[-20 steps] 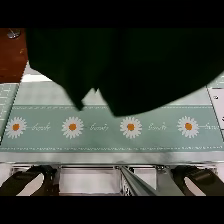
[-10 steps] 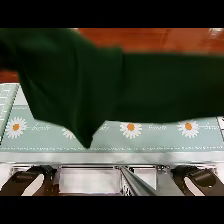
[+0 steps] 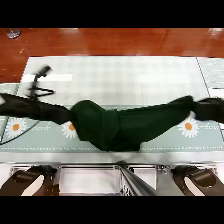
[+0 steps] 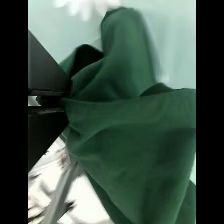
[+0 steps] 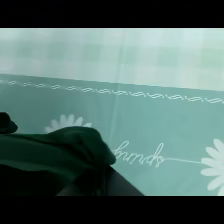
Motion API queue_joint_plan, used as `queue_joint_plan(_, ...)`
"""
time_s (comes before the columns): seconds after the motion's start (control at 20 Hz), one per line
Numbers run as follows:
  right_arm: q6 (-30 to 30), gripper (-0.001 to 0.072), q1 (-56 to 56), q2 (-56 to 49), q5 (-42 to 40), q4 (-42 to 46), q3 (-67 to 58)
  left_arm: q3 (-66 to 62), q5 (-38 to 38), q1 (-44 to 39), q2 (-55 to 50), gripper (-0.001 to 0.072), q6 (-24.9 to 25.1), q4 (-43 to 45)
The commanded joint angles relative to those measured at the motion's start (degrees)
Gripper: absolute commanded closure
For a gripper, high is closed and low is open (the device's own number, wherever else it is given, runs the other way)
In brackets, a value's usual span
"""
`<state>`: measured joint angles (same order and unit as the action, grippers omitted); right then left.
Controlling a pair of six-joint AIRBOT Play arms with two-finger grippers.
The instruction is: Fold the shirts.
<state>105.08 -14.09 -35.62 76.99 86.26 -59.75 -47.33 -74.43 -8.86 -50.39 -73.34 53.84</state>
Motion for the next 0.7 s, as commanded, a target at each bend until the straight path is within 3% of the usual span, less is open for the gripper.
queue_joint_plan(0.0,2.8,0.069,0.0,-11.3,-16.5,1.4,6.1,6.1,19.8,-3.0,-10.3,0.0673,2.8,-1.4)
queue_joint_plan(0.15,4.2,0.069,2.8,-25.1,-24.3,-1.0,2.1,-0.9,23.3,-2.7,-20.0,0.0671,2.5,-1.4)
queue_joint_plan(0.2,4.0,0.0689,4.5,-29.8,-24.2,-3.4,-0.7,-3.8,22.6,-2.6,-22.2,0.0627,1.6,-1.3)
queue_joint_plan(0.25,3.0,0.0689,6.2,-33.6,-23.4,-6.5,-3.6,-7.1,20.9,-2.6,-24.1,0.0413,1.5,-1.3)
queue_joint_plan(0.3,0.7,0.0634,8.0,-37.2,-22.4,-10.5,-6.7,-10.2,17.9,-2.6,-25.6,0.0079,1.6,-1.2)
queue_joint_plan(0.35,-2.2,0.0325,9.7,-40.0,-20.5,-14.3,-9.5,-14.0,13.5,-2.1,-27.0,0.0007,1.6,0.6)
queue_joint_plan(0.4,-6.1,0.0093,11.8,-42.2,-17.0,-17.6,-12.7,-17.9,8.5,-1.4,-28.0,0.0007,0.9,4.2)
queue_joint_plan(0.55,-9.6,0.0092,18.8,-42.1,-5.1,-13.2,-17.3,-24.8,-3.4,2.8,-27.6,0.0008,-6.5,14.6)
queue_joint_plan(0.65,-9.3,0.0092,23.7,-38.8,0.9,-3.4,-15.4,-22.9,-5.8,5.9,-24.3,0.0008,-7.0,9.6)
